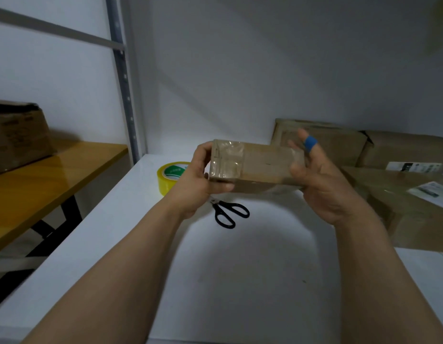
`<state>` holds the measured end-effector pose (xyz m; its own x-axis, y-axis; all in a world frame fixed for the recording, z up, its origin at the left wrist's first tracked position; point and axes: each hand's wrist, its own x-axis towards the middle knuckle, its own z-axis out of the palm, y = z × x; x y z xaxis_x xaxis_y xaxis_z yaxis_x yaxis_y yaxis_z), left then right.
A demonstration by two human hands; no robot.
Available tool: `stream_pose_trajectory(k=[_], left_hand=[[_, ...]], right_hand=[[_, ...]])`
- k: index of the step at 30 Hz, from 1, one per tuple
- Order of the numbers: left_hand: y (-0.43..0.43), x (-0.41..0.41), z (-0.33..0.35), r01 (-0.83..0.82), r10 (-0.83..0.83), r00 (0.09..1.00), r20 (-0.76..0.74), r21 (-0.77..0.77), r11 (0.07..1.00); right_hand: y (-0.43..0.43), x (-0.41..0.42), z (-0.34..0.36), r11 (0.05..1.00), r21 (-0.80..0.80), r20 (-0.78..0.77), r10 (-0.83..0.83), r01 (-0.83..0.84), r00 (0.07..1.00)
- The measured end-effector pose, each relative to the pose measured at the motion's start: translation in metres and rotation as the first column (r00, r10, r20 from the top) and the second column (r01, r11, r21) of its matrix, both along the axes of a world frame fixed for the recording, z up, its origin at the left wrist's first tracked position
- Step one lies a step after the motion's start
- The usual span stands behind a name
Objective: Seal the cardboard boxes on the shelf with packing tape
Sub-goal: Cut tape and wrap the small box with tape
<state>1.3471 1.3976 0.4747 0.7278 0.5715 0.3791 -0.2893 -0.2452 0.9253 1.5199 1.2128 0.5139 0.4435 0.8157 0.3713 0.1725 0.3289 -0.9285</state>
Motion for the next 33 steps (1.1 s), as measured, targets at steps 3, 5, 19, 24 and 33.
stream_pose_trajectory(k=[3, 5, 19, 24, 33], left_hand=[[0.001, -0.001, -0.001, -0.038, 0.036, 0.999, 0.032, 0.073, 0.997], [0.001, -0.001, 0.0, -0.058, 0.054, 0.998, 0.043, 0.103, 0.993], [-0.019, 0.019, 0.008, -0.179, 0.175, 0.982, 0.067, 0.063, 0.982], [-0.027, 0.026, 0.01, -0.27, 0.267, 0.962, -0.057, -0.038, 0.962], [-0.037, 0.031, 0.016, -0.187, 0.162, 0.98, -0.112, -0.264, 0.946]], right_hand=[[0.003, 0.002, -0.003, 1.0, 0.029, -0.011, -0.002, 0.002, 1.0], [0.005, 0.002, -0.003, 0.997, 0.055, 0.015, -0.051, 0.05, 0.999], [0.009, -0.003, -0.003, 0.917, 0.046, 0.041, -0.398, 0.396, 0.916], [0.02, 0.005, -0.008, 0.801, 0.009, -0.059, -0.597, 0.599, 0.8], [0.025, -0.006, -0.009, 0.803, -0.099, 0.198, -0.563, 0.588, 0.802]])
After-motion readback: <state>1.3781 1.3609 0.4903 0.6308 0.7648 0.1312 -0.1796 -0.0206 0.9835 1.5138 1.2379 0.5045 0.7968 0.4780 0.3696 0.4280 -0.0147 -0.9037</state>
